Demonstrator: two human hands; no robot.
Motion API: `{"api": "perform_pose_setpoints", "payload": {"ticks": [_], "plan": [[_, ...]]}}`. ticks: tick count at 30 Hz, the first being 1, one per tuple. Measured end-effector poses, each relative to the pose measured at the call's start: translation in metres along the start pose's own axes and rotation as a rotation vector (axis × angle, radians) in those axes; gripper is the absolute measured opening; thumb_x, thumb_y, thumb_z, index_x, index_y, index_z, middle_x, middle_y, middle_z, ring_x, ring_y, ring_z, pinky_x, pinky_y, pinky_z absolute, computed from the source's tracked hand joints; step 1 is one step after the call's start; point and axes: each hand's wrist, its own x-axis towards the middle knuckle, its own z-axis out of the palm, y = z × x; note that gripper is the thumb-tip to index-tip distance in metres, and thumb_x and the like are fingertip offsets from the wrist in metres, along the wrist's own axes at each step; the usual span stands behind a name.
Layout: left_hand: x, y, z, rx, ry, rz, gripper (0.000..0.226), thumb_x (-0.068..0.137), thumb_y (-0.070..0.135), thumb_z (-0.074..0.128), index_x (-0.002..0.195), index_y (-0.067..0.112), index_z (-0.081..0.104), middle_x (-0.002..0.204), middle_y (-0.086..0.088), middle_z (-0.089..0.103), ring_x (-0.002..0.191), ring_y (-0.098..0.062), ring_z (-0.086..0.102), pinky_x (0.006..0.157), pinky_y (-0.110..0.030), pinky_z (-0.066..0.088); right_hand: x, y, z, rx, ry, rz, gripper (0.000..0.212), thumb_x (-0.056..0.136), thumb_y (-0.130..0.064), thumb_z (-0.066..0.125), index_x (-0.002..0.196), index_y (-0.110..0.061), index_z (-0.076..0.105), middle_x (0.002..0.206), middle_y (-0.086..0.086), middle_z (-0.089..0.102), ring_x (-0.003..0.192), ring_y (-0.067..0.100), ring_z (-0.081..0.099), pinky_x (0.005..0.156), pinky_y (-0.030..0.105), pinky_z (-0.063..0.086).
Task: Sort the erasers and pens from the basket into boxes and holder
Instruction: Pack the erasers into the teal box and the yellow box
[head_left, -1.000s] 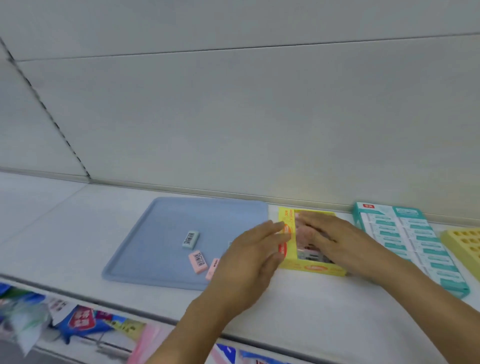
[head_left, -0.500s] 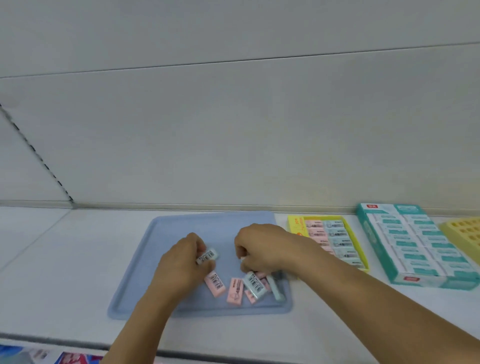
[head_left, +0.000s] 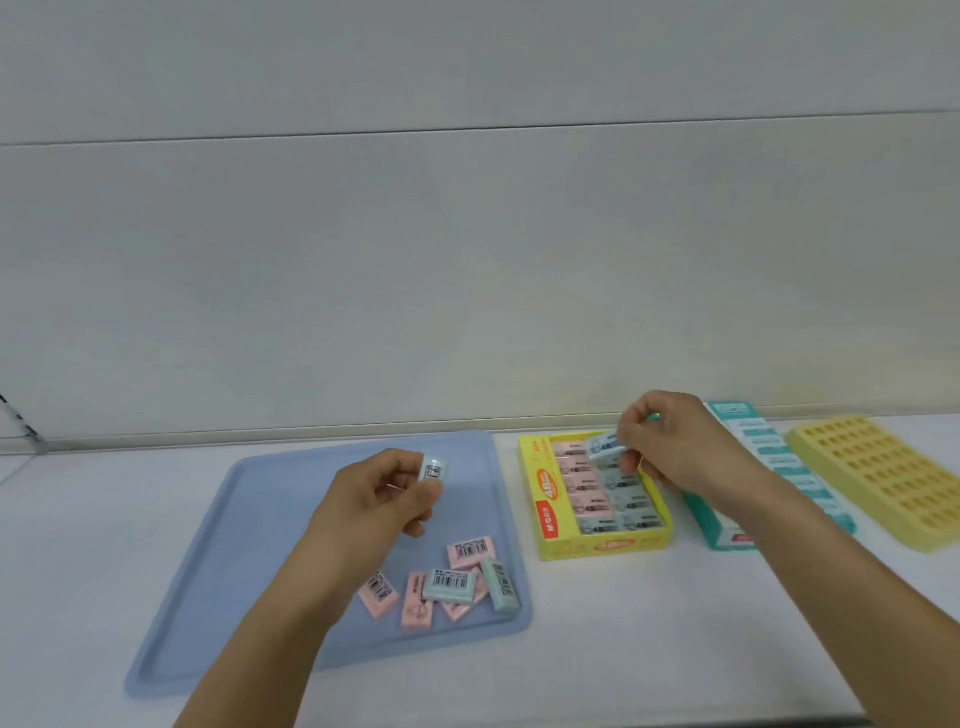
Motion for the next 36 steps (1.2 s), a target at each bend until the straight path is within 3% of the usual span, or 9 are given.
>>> {"api": "perform_pose_setpoints", "payload": {"ticks": [6, 11, 17, 24, 26, 28, 30, 33, 36], "plan": [[0.002, 0.004, 0.026, -0.120, -0.075, -0.010, 0.014, 0.090, 0.007, 0.064, 0.099, 0.015, 0.073, 0.079, -0.006, 0.069, 0.071, -0.016, 0.066, 0.079, -0.030, 0.054, -0.001, 0.006, -0.013, -0.561, 0.019, -0.220, 0.011, 0.092, -0.027, 0.058, 0.082, -0.032, 0.060, 0.076, -0.013, 0.056, 0.076, 0.010, 0.053, 0.063, 0.029, 0.040], [0.000, 0.007, 0.037, -0.259, -0.107, -0.044, 0.019, 0.091, 0.002, 0.061, 0.100, 0.013, 0.073, 0.080, -0.007, 0.070, 0.074, -0.017, 0.067, 0.073, -0.022, 0.056, 0.001, 0.014, -0.016, -0.676, -0.182, -0.263, 0.015, 0.088, -0.037, 0.066, 0.103, -0.039, 0.062, 0.095, -0.012, 0.054, 0.085, 0.008, 0.052, 0.073, 0.029, 0.044], [0.000, 0.014, 0.044, -0.345, -0.125, -0.067, 0.021, 0.090, 0.001, 0.061, 0.097, 0.016, 0.073, 0.080, -0.005, 0.072, 0.075, -0.019, 0.069, 0.073, -0.023, 0.058, 0.011, 0.013, -0.011, -0.704, -0.164, -0.284, 0.014, 0.087, -0.030, 0.064, 0.100, -0.029, 0.061, 0.087, -0.015, 0.055, 0.078, 0.004, 0.052, 0.065, 0.023, 0.041], [0.005, 0.020, 0.053, -0.380, -0.126, -0.069, 0.022, 0.088, -0.003, 0.064, 0.107, 0.009, 0.068, 0.085, -0.011, 0.070, 0.076, -0.022, 0.069, 0.074, -0.027, 0.058, 0.022, 0.012, -0.007, -0.865, -0.104, -0.389, 0.017, 0.096, -0.036, 0.054, 0.107, -0.028, 0.063, 0.104, -0.008, 0.057, 0.089, 0.013, 0.057, 0.076, 0.030, 0.046], [0.006, 0.022, 0.056, -0.349, -0.100, -0.055, 0.021, 0.087, -0.003, 0.065, 0.105, 0.007, 0.068, 0.090, -0.013, 0.071, 0.075, -0.022, 0.070, 0.074, -0.027, 0.058, 0.016, 0.011, -0.005, -0.709, -0.031, -0.428, 0.019, 0.095, -0.039, 0.056, 0.110, -0.031, 0.064, 0.098, -0.012, 0.057, 0.083, 0.007, 0.055, 0.074, 0.029, 0.044], [0.006, 0.027, 0.063, -0.212, -0.029, 0.024, 0.017, 0.085, -0.001, 0.068, 0.096, 0.011, 0.070, 0.089, -0.008, 0.073, 0.075, -0.018, 0.069, 0.070, -0.021, 0.056, 0.003, -0.002, -0.001, -0.303, 0.025, -0.443, 0.020, 0.091, -0.040, 0.061, 0.109, -0.034, 0.067, 0.087, -0.016, 0.061, 0.076, 0.001, 0.054, 0.071, 0.019, 0.042], [0.007, 0.031, 0.073, -0.019, 0.069, 0.176, 0.018, 0.081, 0.002, 0.072, 0.085, 0.019, 0.071, 0.083, 0.003, 0.071, 0.074, -0.010, 0.065, 0.066, -0.016, 0.053, -0.008, -0.018, 0.002, -0.029, -0.073, -0.417, 0.017, 0.085, -0.041, 0.066, 0.101, -0.036, 0.071, 0.082, -0.015, 0.067, 0.074, -0.002, 0.059, 0.067, 0.010, 0.043], [0.008, 0.036, 0.088, 0.189, 0.096, 0.401, 0.023, 0.079, 0.004, 0.072, 0.080, 0.027, 0.071, 0.081, 0.010, 0.064, 0.075, -0.005, 0.062, 0.069, -0.017, 0.052, -0.013, -0.023, -0.001, 0.018, -0.225, -0.417, 0.009, 0.082, -0.030, 0.074, 0.091, -0.031, 0.076, 0.079, -0.009, 0.073, 0.070, 0.002, 0.065, 0.067, 0.021, 0.053], [0.013, 0.032, 0.101, 0.296, 0.056, 0.518, 0.018, 0.084, 0.011, 0.070, 0.095, 0.025, 0.072, 0.089, 0.013, 0.060, 0.084, -0.006, 0.062, 0.078, -0.026, 0.054, -0.010, -0.006, -0.013, 0.052, -0.173, -0.408, 0.008, 0.081, -0.018, 0.076, 0.083, -0.025, 0.077, 0.074, -0.006, 0.072, 0.068, 0.008, 0.065, 0.068, 0.028, 0.054]]}}
